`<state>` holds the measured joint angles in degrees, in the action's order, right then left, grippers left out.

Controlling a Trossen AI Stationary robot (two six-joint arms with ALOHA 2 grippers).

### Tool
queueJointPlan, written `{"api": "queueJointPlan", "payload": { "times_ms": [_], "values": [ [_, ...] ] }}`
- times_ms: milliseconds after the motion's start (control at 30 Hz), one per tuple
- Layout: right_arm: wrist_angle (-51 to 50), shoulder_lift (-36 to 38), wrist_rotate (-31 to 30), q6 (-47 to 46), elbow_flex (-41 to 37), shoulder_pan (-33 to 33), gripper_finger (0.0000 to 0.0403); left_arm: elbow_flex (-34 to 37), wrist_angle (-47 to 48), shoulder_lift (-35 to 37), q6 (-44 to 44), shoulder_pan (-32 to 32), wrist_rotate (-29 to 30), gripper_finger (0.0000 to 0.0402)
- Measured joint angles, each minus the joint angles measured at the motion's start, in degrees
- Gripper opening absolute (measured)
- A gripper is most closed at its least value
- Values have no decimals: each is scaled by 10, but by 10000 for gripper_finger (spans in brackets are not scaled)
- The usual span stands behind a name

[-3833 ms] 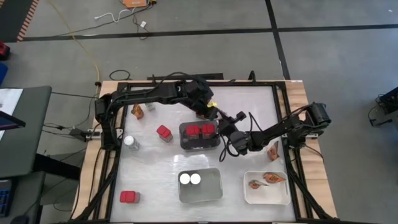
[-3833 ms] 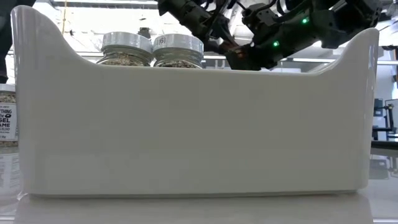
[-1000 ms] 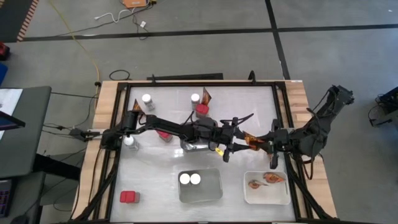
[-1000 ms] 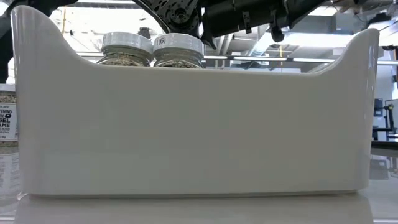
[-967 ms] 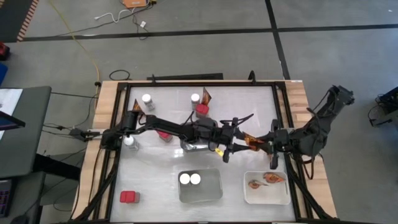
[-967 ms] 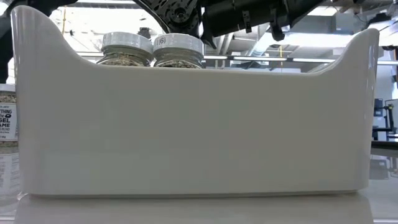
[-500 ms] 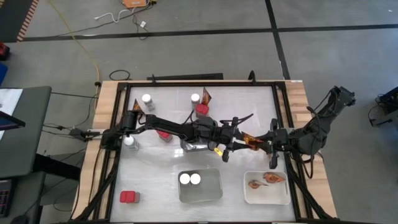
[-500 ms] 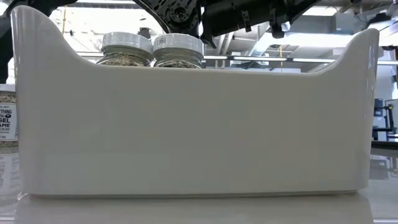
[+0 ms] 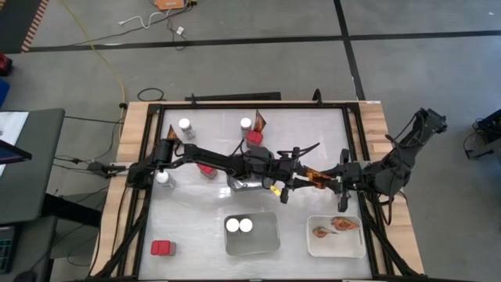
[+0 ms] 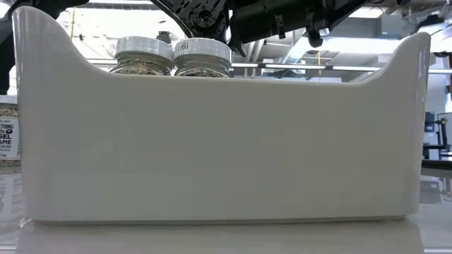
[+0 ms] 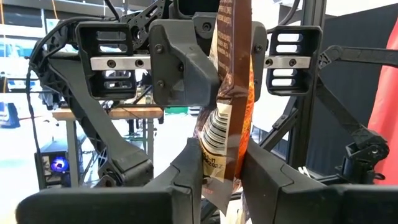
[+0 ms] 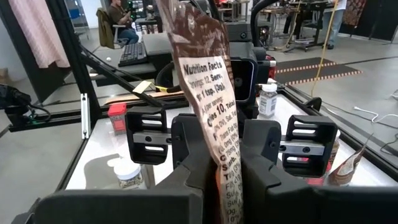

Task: Sort spices by type
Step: Put the orange seasoning pack into the white bin

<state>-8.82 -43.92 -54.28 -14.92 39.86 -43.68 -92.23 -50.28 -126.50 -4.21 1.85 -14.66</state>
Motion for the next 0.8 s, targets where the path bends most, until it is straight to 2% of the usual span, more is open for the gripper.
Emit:
{"api": "queueJointPlan", "payload": {
  "times_ms": [433, 800],
  "values": [
    [-20, 1, -5, -2, 0, 10, 79, 0, 13, 0, -18, -11, -2, 69],
    [-86, 17, 4, -69, 0, 50, 81, 0, 39, 0, -13, -13, 13, 62]
  ]
}}
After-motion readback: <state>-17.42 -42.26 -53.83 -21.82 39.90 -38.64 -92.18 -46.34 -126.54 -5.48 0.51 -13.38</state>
